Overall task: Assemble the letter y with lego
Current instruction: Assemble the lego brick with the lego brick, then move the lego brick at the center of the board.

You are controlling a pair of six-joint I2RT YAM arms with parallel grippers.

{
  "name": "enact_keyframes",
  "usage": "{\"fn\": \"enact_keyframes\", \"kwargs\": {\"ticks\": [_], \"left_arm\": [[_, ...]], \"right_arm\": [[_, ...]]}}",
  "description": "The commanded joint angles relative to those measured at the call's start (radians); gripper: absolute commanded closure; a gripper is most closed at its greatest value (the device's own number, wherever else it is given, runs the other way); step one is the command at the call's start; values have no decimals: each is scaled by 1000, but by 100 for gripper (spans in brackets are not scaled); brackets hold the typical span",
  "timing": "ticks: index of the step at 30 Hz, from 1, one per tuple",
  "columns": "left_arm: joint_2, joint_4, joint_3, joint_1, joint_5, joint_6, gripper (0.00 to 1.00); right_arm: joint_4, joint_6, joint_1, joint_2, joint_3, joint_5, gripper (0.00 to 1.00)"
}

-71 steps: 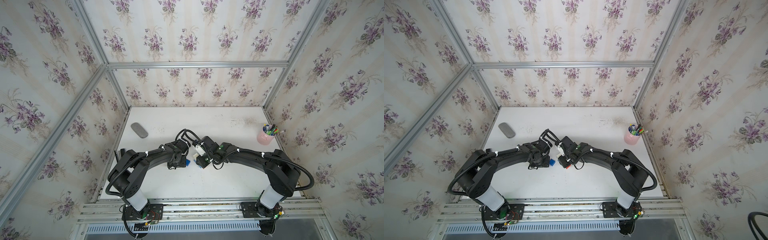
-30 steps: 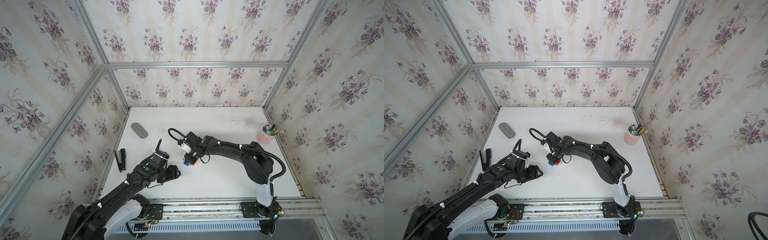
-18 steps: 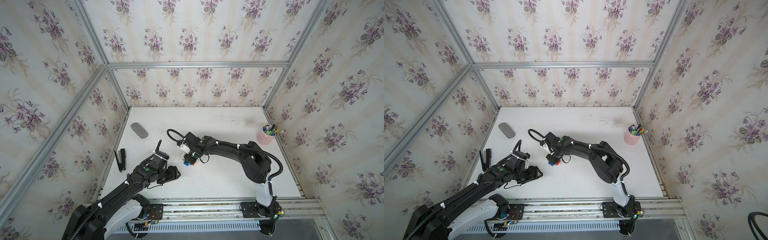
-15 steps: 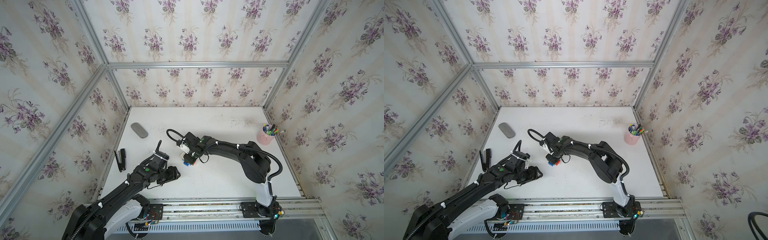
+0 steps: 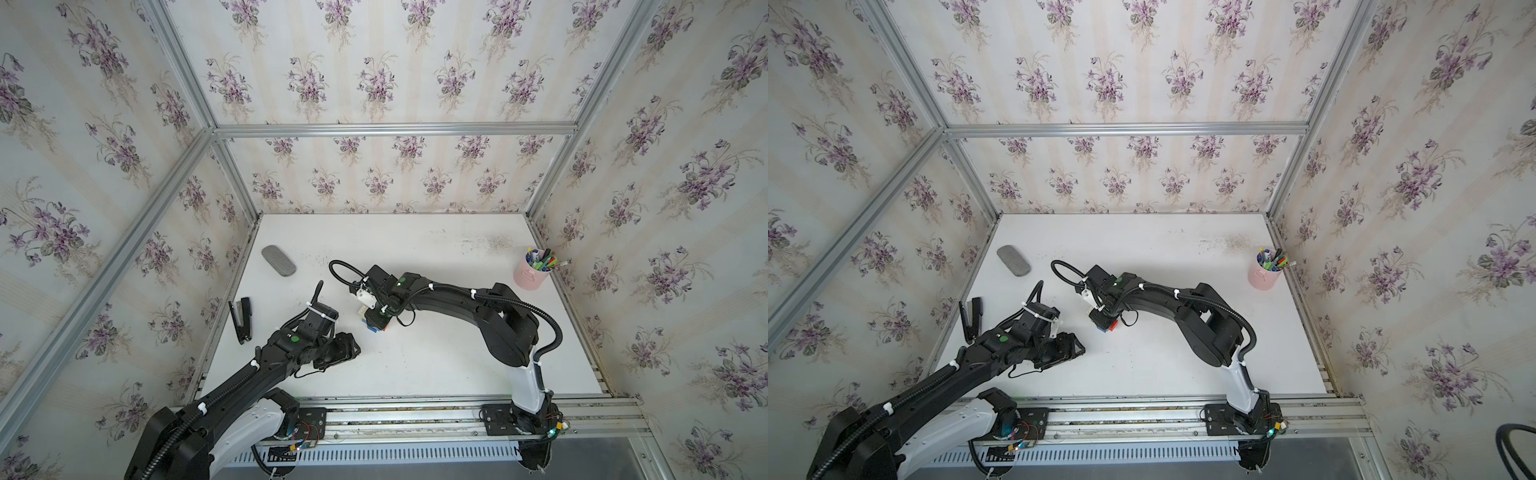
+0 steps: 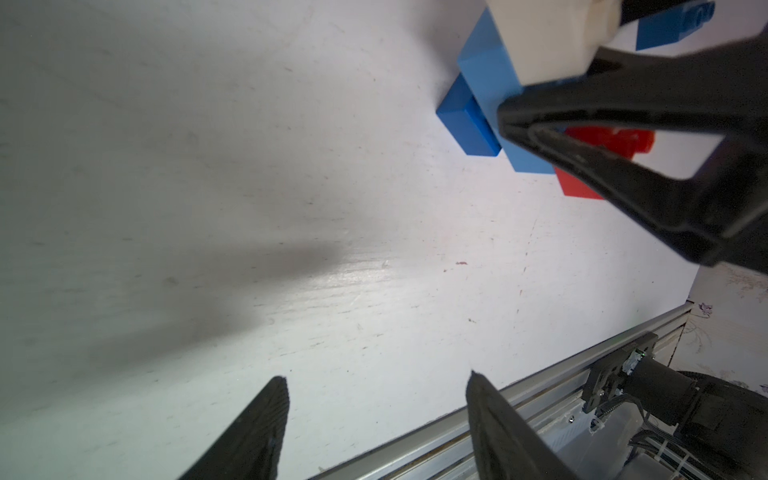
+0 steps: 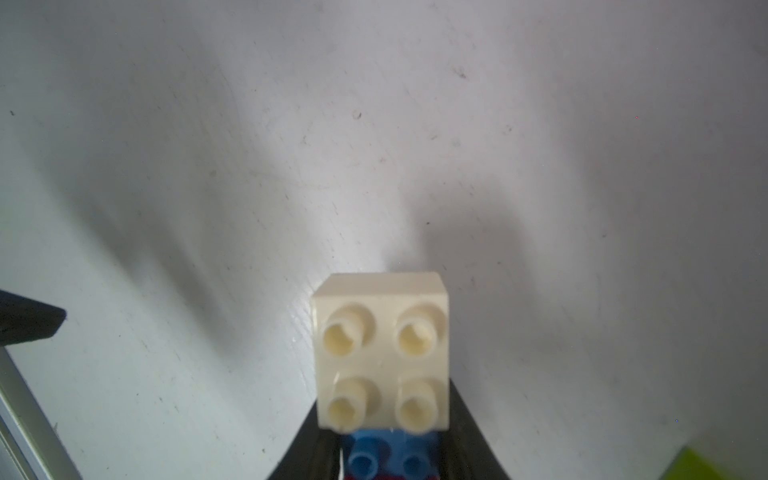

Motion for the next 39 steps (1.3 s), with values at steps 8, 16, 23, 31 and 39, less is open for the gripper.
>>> {"fn": "enact_keyframes", "kwargs": {"ticks": [8, 16, 23, 31, 39], "left_arm": [[5, 4, 0, 3, 0, -5, 30], [5, 4, -1, 5, 0, -5, 30], [5, 4, -1, 4, -2, -5, 30], [5, 5, 0, 6, -1, -1, 30], [-6, 3, -5, 10, 2, -4, 30]], "right_arm": [[-56, -29, 3, -9, -34, 42, 75], [-59, -35, 7, -3, -38, 48, 75], [-76, -36, 14, 61, -34, 63, 76], [-99, -24, 14, 102, -57, 51, 78], [-139, -11, 14, 130, -61, 60, 78]]}}
